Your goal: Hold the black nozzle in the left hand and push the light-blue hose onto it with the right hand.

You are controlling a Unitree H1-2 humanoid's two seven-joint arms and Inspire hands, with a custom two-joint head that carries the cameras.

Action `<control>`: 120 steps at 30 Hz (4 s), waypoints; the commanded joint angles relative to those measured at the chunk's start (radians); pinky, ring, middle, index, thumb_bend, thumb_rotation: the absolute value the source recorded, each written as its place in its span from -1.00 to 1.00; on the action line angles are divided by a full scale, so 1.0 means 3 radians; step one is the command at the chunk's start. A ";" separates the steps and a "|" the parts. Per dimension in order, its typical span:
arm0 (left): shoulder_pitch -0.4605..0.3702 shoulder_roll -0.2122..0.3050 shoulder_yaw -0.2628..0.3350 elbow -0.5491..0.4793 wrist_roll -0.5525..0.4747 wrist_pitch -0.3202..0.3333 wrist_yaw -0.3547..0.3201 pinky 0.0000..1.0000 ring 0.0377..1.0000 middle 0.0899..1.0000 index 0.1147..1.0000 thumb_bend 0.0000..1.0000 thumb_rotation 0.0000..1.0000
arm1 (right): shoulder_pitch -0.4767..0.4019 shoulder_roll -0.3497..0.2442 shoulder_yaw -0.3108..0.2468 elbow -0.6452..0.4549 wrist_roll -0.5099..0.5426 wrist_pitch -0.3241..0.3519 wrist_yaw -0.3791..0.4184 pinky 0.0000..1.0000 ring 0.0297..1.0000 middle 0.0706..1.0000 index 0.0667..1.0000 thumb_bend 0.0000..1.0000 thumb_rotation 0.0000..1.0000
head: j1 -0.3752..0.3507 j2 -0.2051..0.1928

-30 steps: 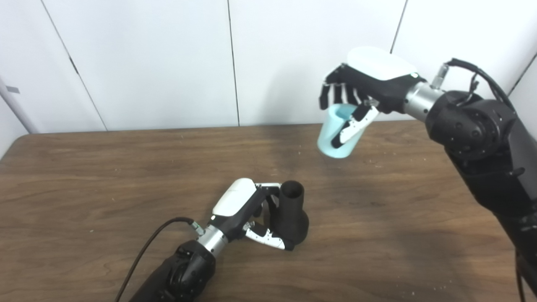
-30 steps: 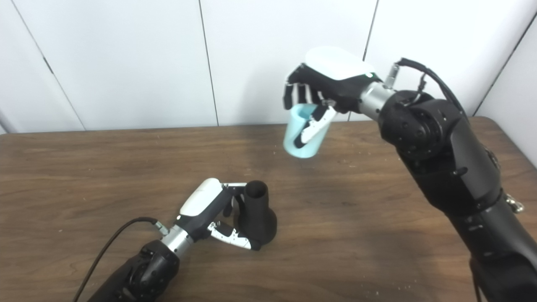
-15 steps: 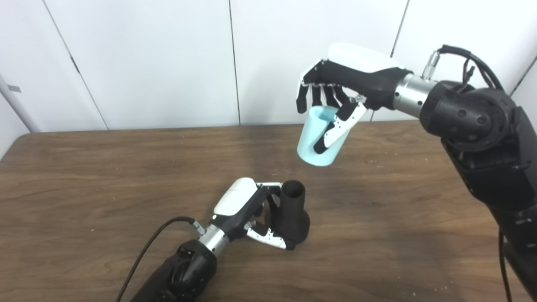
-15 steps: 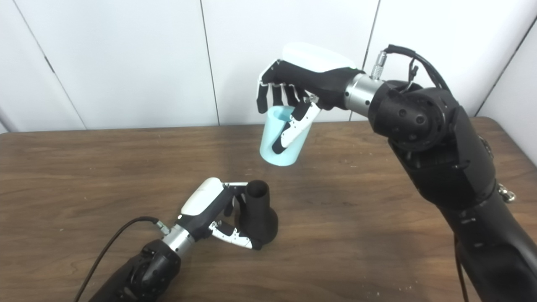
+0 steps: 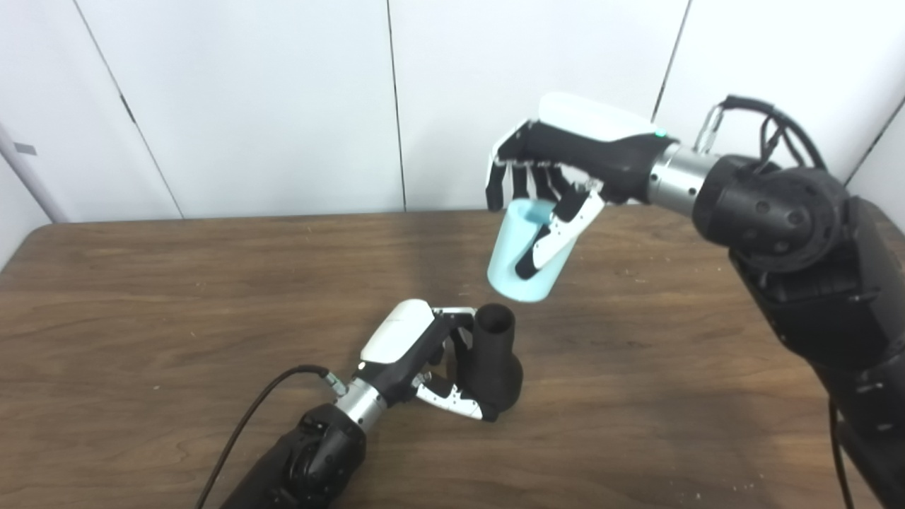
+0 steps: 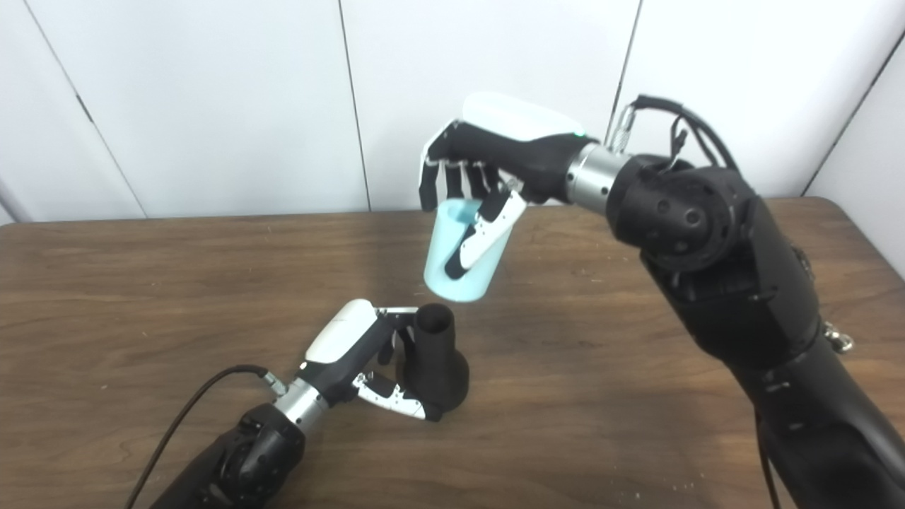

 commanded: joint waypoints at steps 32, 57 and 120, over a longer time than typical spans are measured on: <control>0.0195 0.0143 -0.0074 0.0227 0.0281 0.0423 -0.0378 -0.23 -0.31 -0.26 -0.16 0.04 -0.85 | 0.0001 0.0277 -0.0082 0.0061 0.0061 0.0023 0.0041 -0.64 -0.54 -0.43 -0.11 0.03 -0.75 | 0.0012 0.0023; 0.0204 0.0144 -0.0076 0.0192 0.0278 0.0466 -0.0405 -0.21 -0.29 -0.25 -0.16 0.04 -0.85 | -0.0019 0.0388 -0.0302 0.0063 0.0089 0.0022 0.0199 -0.67 -0.57 -0.44 -0.11 0.03 -0.75 | 0.0008 0.0028; 0.0208 0.0176 -0.0093 0.0146 0.0320 0.0483 -0.0431 -0.17 -0.28 -0.23 -0.16 0.04 -0.85 | 0.0191 0.0322 0.0127 0.0047 -0.0263 -0.0018 0.0083 -0.67 -0.56 -0.42 -0.11 0.03 -0.75 | 0.0017 0.0076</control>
